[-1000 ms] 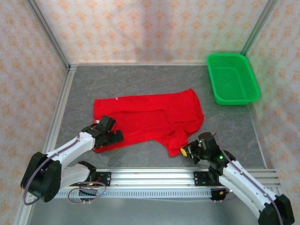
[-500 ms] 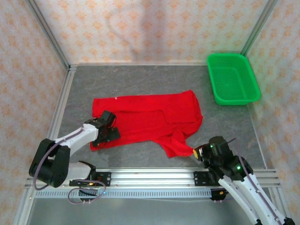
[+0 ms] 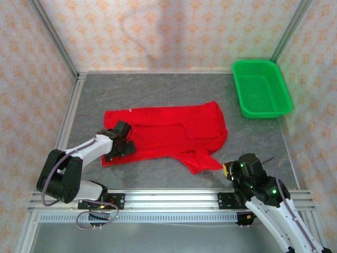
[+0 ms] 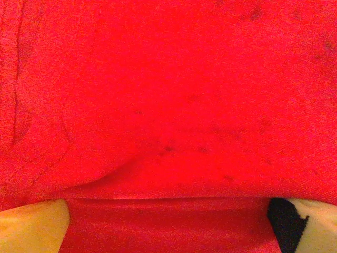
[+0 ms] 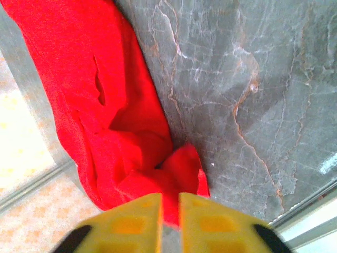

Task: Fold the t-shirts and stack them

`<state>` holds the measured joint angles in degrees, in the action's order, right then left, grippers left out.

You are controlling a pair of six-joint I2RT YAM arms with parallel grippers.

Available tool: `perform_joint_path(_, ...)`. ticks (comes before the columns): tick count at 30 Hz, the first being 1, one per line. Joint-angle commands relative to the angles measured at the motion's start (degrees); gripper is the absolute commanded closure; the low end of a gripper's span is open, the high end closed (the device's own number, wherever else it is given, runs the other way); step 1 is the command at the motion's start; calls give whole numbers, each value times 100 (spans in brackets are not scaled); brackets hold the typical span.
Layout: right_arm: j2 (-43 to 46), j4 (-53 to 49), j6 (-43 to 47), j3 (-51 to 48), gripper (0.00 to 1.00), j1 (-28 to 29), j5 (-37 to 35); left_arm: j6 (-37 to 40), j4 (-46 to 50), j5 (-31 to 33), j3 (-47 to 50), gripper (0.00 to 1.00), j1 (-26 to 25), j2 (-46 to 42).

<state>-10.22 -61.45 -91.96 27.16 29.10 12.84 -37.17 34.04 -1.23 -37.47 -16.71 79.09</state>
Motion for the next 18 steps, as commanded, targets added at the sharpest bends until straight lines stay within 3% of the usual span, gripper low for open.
perform_joint_path(1, -10, -2109, 34, 97, 76, 17, -794, 156, 162, 82, -70, 1, 80, 150)
perform_joint_path(4, -152, -2487, 207, 462, 74, 21, -1145, 207, 111, 10, -89, 1, 80, 101)
perform_joint_path(6, -345, -2123, 660, 449, 74, 17, -994, 251, 79, -40, -133, 1, 80, 89)
perform_joint_path(10, -1572, -885, 2378, 562, 71, 19, -348, 330, 72, -75, -204, 1, 80, 95)
perform_joint_path(14, -3230, -1008, 4084, 1010, 72, 29, -216, 401, 80, -127, -276, 1, 80, 96)
perform_joint_path(18, -3552, -333, 4915, 811, 66, 43, 363, 420, 3, -286, -310, 1, 80, 32)
